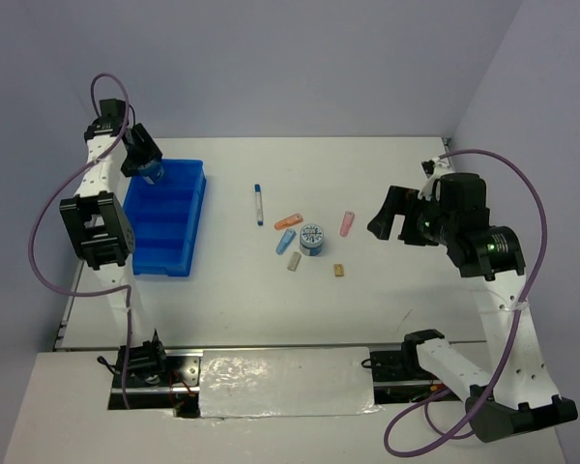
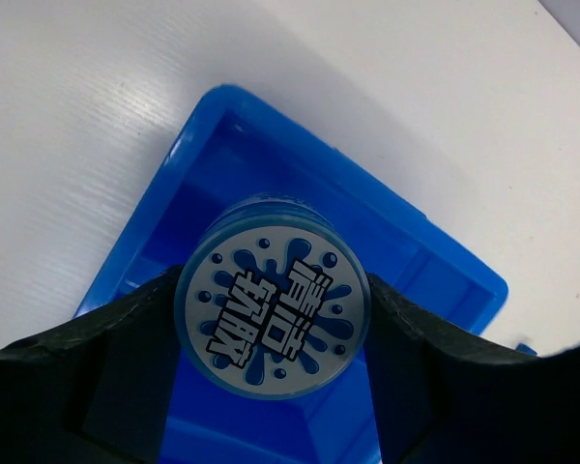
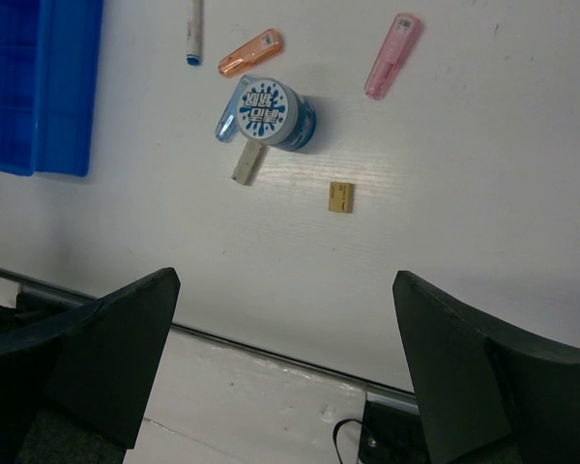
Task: Sort the stationery into containers
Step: Place the stationery in the storage box.
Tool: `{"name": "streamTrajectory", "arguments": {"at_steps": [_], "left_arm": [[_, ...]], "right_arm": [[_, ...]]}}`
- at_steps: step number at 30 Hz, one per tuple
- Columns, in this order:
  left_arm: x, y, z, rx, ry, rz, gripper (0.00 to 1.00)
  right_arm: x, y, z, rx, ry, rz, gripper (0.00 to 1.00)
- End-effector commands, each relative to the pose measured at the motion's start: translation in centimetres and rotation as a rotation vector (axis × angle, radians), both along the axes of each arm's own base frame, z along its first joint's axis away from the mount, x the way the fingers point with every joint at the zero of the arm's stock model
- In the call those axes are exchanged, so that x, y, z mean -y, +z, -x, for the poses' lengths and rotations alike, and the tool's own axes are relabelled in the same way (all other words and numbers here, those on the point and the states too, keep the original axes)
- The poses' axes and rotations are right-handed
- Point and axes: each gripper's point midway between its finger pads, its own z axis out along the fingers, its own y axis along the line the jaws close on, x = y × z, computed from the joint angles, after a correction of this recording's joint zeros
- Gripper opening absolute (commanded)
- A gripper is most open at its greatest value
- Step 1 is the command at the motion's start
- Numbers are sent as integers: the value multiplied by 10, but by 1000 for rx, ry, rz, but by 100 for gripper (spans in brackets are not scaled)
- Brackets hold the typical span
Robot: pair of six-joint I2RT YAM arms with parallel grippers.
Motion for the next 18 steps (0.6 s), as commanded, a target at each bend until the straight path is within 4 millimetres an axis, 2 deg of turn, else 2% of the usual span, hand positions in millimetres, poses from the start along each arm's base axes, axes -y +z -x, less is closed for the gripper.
{"name": "streamTrajectory", "arguments": {"at_steps": [1,4,5,8,9,10,11,12,14,17,18], "left_arm": [[-17,9,-21,56,21,-30,16],[-26,2,-22,46,45,-37,24],[-27,3,-22,49,47,-40,35],[-32,7,-19,48,73,-58,51],[-33,16,-17,64,83,-63,62],[-34,16,-15,64,90,-69,68],[-35,19,-14,71,92,-75,91],[-36,28,-13,85,102,-82,99],[-34,33,-12,92,94,-79,99],[-25,54,-11,132,71,-48,99],[-17,67,-8,157,54,-42,99]], "right_arm": [[-3,16,3,53,10,-22,100],[-4,17,6,51,11,-28,100],[-4,17,7,49,12,-28,100],[-4,17,8,46,12,-33,100],[-4,18,9,47,11,-35,100],[-5,18,9,45,12,-42,100],[-6,19,10,48,15,-49,100],[-6,20,9,49,13,-52,100],[-8,20,9,48,16,-58,100],[-11,14,9,39,33,-66,100],[-14,14,6,48,46,-76,100]]}}
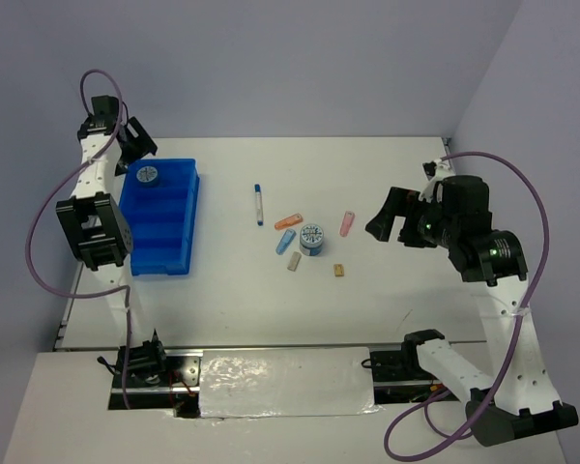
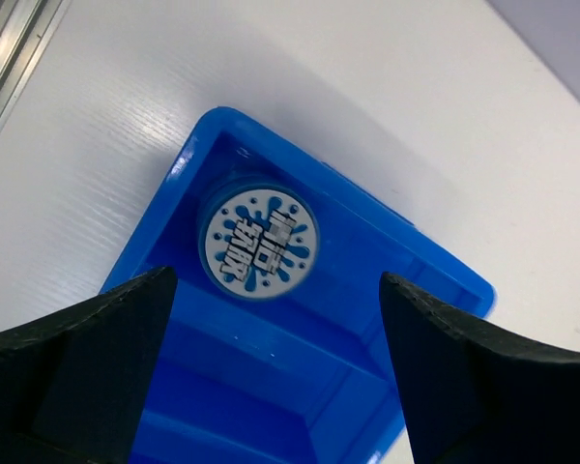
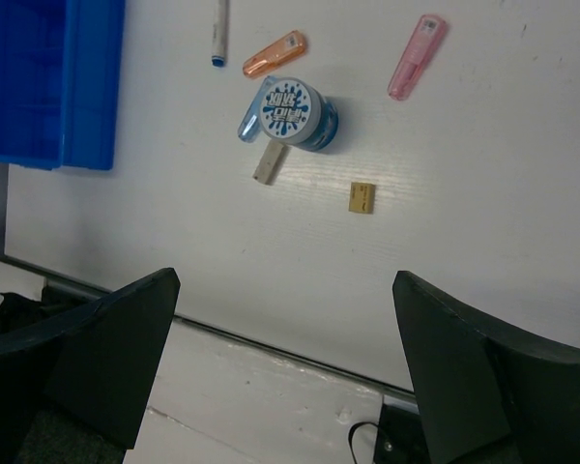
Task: Sort the stationery into containers
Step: Place the stationery in the storage box, then pick up the stationery from the center of the board.
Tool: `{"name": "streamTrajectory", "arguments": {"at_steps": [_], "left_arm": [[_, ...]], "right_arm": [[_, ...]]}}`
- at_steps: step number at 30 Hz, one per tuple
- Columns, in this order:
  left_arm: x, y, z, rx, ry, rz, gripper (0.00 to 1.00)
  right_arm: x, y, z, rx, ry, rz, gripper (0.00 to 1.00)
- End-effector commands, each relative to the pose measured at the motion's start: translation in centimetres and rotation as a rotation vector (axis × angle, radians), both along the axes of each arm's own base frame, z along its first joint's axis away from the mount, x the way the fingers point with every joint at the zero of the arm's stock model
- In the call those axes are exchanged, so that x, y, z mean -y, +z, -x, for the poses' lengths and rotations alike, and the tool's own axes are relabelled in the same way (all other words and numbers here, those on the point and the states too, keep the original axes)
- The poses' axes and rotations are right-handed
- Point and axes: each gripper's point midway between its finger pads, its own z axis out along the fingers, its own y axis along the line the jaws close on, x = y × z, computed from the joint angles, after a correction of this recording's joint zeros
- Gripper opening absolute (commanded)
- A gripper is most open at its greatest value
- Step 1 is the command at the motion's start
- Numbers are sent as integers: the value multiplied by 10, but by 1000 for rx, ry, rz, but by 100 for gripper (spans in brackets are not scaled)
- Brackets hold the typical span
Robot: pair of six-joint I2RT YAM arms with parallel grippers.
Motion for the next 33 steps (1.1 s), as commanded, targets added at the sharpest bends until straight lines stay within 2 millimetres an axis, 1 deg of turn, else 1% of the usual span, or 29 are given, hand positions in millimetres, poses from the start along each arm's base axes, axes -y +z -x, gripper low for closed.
{"name": "streamTrajectory", "arguments": {"at_steps": [1,2,3,4,5,6,7,8,9,10,11,12,13,14,15,16,17,18,19,20,21,22,23,25,26,28,30,32,33], "left_arm": [[16,78,1,164,-33,9,99],[23,85,4,169,-50,13,99],[41,102,9,191,-91,12,99],[55,108,13,195,-124,19,99],[75,111,18,190,-173,36,99],[120,120,24,200,-283,27,99],[146,123,28,202,-360,-5,99],[180,122,33,195,-444,-18,99],[236,119,44,181,-544,-52,99],[253,109,52,137,-553,-87,99],[289,107,64,127,-608,-82,99],[299,104,71,109,-610,-68,99],[308,101,78,98,-607,-46,99],[312,111,85,117,-575,-4,99],[313,104,93,101,-554,6,99],[312,108,97,115,-544,20,99],[309,122,104,143,-528,29,99],[301,126,109,136,-504,10,99],[301,133,113,150,-512,15,99],[302,146,118,177,-538,20,99],[299,149,125,165,-541,19,99],[297,152,129,164,-537,13,99],[292,158,136,170,-535,7,99],[284,159,144,162,-529,-15,99],[280,161,151,161,-540,-28,99],[273,160,158,150,-542,-50,99],[262,157,168,126,-546,-86,99],[253,151,176,111,-549,-110,99],[251,150,178,110,-551,-111,99]], "right_arm": [[-11,-4,-3,21,42,-37,100],[-15,-9,-6,14,56,-46,100],[-19,-11,-15,31,67,-56,100],[-24,-17,-18,16,70,-54,100],[-26,-30,-27,-22,56,-31,100],[-26,-35,-33,-35,30,-19,100],[-23,-44,-43,-54,-13,26,100],[-24,-48,-46,-62,-24,35,100],[-27,-46,-53,-44,-22,29,100],[-37,-53,-57,-54,14,22,100],[-45,-53,-65,-31,50,20,100],[-53,-60,-68,-44,86,24,100],[-61,-82,-77,-106,111,53,100],[-73,-87,-81,-107,142,97,100],[-80,-96,-90,-98,170,137,100],[-90,-114,-101,-133,187,173,100],[-101,-121,-104,-137,210,198,100],[-110,-126,-112,-128,220,205,100],[-119,-139,-120,-150,228,223,100],[-126,-144,-122,-151,235,237,100],[-129,-149,-129,-144,220,252,100],[-136,-162,-133,-163,227,268,100],[-145,-167,-133,-162,248,277,100],[-151,-185,-139,-181,244,333,100],[-153,-192,-139,-191,246,358,100],[-152,-208,-142,-207,220,425,100],[-148,-219,-143,-221,200,448,99],[-146,-222,-146,-218,178,455,92],[-146,-224,-145,-220,177,458,86]]}}
